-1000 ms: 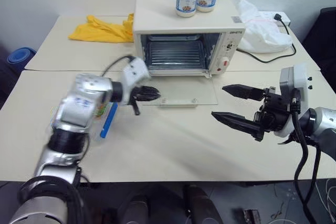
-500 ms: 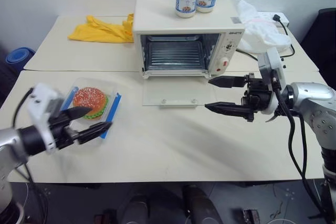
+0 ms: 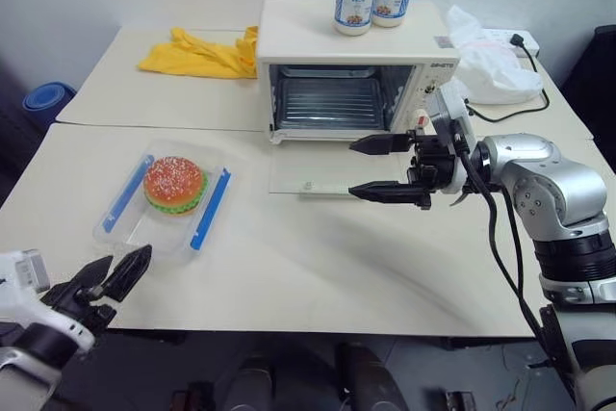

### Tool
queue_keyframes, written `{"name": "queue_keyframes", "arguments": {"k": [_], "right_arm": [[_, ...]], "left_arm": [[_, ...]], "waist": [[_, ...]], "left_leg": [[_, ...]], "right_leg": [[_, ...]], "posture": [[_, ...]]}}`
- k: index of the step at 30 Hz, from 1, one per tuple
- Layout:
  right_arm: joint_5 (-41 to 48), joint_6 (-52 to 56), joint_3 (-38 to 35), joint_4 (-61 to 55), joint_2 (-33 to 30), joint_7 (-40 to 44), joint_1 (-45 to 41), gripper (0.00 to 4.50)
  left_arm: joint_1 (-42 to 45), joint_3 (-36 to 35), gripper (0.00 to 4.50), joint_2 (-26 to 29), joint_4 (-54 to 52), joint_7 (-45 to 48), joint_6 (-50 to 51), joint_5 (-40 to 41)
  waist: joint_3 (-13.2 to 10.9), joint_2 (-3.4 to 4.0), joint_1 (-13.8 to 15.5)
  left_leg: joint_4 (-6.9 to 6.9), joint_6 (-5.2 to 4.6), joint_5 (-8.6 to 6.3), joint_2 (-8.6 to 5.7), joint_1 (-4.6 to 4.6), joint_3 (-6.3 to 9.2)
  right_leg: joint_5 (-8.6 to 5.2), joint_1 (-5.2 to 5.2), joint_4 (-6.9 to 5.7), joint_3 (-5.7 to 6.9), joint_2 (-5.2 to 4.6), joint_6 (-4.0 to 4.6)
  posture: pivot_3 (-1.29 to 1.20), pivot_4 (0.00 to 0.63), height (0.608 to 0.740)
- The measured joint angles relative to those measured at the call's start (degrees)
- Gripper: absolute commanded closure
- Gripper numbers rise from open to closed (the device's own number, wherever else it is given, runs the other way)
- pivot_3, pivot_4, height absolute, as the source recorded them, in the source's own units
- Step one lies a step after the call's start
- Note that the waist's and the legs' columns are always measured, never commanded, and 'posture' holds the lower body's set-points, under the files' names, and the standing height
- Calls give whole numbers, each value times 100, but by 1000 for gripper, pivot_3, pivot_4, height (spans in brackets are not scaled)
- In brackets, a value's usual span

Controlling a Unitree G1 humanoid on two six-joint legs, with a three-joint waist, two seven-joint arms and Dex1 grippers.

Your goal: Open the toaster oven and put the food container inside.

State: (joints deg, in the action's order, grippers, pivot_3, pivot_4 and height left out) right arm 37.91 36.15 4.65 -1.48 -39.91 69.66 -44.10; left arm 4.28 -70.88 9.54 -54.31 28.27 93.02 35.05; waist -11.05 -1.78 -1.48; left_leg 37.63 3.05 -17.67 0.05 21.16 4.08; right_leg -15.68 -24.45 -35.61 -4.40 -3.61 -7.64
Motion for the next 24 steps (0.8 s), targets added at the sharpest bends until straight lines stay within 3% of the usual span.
{"name": "queue_keyframes", "arguments": {"k": [7, 13, 17, 24], "right_arm": [[-19, 59, -100, -76, 2, 35, 15, 0], [47, 198, -280, -464, 2, -184, 382, 0], [145, 285, -355, -712, 3, -359, 563, 0], [291, 369, -497, -1090, 70, -682, 892, 0]], "left_arm": [[615, 389, 57, -158, 580, -2279, -27, 64], [803, 522, 57, -316, 980, -3798, -56, 1017], [877, 738, 795, -90, 1374, -4802, -55, 1917], [1139, 946, 3024, 494, 2451, -7064, -154, 4085]], "waist": [[0, 1, -23], [0, 2, 1], [0, 2, -10], [0, 2, -9]], "left_leg": [[-3, 6, -4, 3, 1, -3], [-1, 6, -4, 0, 2, -3], [-1, 6, -4, 2, 0, -2], [-1, 7, -4, 0, 0, -1]], "right_leg": [[-1, -4, 2, -1, 1, 1], [0, -3, 2, -1, -2, 1], [-1, -4, -1, -1, 1, 1], [-1, -7, -3, -2, 0, 1]], "posture": [[0, 150, 740], [0, 150, 740], [0, 150, 740], [0, 150, 740]]}}
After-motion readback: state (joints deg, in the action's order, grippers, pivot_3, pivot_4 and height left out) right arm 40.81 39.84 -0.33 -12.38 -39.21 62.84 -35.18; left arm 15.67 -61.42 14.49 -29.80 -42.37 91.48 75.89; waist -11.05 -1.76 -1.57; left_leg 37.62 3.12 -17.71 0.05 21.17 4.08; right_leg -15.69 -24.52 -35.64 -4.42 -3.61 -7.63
